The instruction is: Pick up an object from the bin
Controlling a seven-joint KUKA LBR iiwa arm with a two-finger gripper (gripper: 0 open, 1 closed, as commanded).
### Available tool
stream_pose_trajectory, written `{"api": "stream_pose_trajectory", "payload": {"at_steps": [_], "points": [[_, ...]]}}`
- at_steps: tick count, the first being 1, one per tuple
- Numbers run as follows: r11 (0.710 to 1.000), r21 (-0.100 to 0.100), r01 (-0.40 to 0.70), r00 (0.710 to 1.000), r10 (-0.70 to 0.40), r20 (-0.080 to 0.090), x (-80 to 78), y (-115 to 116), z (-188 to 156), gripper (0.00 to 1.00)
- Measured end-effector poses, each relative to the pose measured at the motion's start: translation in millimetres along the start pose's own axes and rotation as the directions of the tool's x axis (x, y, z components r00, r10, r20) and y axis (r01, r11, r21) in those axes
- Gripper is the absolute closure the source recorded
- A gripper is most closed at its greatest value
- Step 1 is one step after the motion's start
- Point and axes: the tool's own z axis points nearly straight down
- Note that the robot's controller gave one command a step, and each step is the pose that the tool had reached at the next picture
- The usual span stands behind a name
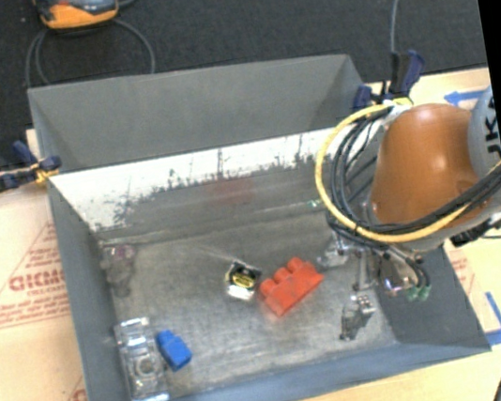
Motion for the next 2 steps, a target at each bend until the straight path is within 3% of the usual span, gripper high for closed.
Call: {"api": "stream_pose_trajectory", "payload": {"at_steps": [1, 2], "points": [[0.995, -0.003, 0.095, 0.995, -0.095, -0.004, -49.1, 51, 96, 0.00], [0.992, -0.006, -0.129, 0.992, 0.129, 0.000, -76.9, 17, 125, 0.00]]}}
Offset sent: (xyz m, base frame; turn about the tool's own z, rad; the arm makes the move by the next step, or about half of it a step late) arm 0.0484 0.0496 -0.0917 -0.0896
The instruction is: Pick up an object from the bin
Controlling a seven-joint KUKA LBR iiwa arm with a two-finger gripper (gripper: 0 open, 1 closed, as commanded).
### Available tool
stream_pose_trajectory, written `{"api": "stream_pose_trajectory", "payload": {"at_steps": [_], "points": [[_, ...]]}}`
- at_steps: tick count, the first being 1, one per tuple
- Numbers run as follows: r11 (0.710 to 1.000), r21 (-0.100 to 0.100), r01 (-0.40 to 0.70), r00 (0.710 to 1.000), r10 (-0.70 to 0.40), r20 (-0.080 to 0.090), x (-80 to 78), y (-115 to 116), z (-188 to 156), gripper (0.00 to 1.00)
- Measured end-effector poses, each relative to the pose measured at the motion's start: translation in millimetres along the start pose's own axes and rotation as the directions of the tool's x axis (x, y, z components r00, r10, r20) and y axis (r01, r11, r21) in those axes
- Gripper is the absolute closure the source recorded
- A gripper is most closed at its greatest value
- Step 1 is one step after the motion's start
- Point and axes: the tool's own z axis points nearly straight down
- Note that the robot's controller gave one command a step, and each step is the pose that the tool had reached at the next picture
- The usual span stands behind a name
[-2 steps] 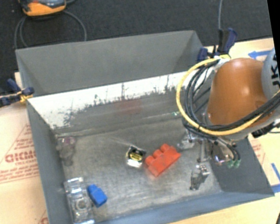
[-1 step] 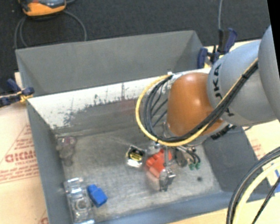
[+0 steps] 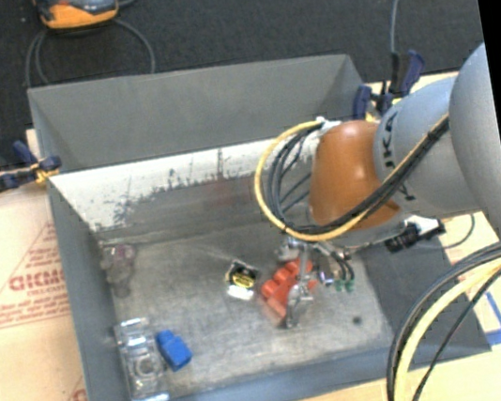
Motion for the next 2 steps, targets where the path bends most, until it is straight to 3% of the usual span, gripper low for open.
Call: {"api": "stream_pose_trajectory", "payload": {"at_steps": [1, 2], "points": [[1.000, 0.000, 0.002, 1.000, -0.002, 0.011, -2.7, 0, -2, 1.00], [0.998, 0.006, 0.062, 0.998, -0.062, 0.008, 1.3, -13, -133, 1.00]]}}
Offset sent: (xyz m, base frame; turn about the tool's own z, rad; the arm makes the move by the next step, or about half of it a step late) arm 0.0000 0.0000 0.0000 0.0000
